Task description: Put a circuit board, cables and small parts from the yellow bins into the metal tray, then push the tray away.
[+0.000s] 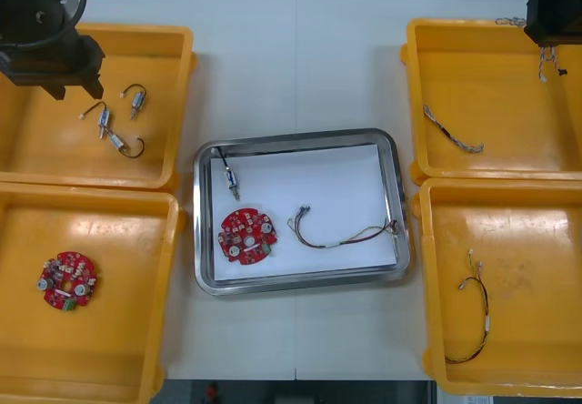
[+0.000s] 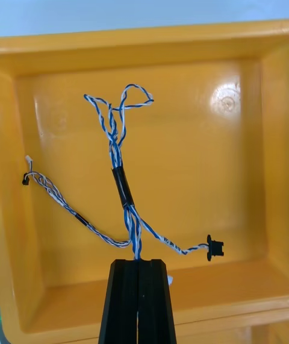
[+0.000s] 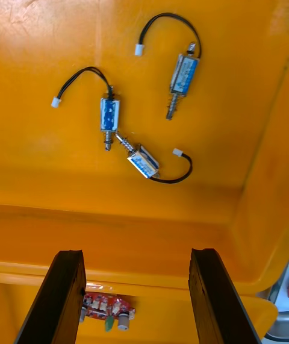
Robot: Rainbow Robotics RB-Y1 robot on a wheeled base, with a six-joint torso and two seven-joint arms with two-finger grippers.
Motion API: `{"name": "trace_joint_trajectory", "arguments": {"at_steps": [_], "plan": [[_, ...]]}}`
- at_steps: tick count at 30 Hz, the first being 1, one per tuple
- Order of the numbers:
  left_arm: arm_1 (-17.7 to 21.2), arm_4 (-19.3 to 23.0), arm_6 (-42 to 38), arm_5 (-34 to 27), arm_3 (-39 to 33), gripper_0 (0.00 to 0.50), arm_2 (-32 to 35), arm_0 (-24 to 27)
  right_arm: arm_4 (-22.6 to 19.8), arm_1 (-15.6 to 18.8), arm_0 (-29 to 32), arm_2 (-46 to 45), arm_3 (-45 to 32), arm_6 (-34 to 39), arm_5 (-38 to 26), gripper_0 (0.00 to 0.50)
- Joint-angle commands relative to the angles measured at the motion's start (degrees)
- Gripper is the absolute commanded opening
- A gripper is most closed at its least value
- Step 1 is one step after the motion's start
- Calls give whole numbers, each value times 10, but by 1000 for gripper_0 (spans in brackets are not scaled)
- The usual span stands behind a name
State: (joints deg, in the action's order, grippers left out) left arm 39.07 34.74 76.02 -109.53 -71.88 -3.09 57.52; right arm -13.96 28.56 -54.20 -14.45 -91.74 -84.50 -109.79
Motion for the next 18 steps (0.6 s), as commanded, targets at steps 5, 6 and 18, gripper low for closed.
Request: {"name": "trace_joint_trajectory", "arguments": {"at_steps": [5,6,18], "plan": [[23,-11,92,16,33,500,14,36,-80,55,4,46,-56,-91,-2,0],[22,-9,96,25,40,500,15,36,-95,61,7,52,-66,-100,-2,0],[14,-4,105,115,82,500,-19,36,-230,89,70,89,-219,-186,-2,0]]}}
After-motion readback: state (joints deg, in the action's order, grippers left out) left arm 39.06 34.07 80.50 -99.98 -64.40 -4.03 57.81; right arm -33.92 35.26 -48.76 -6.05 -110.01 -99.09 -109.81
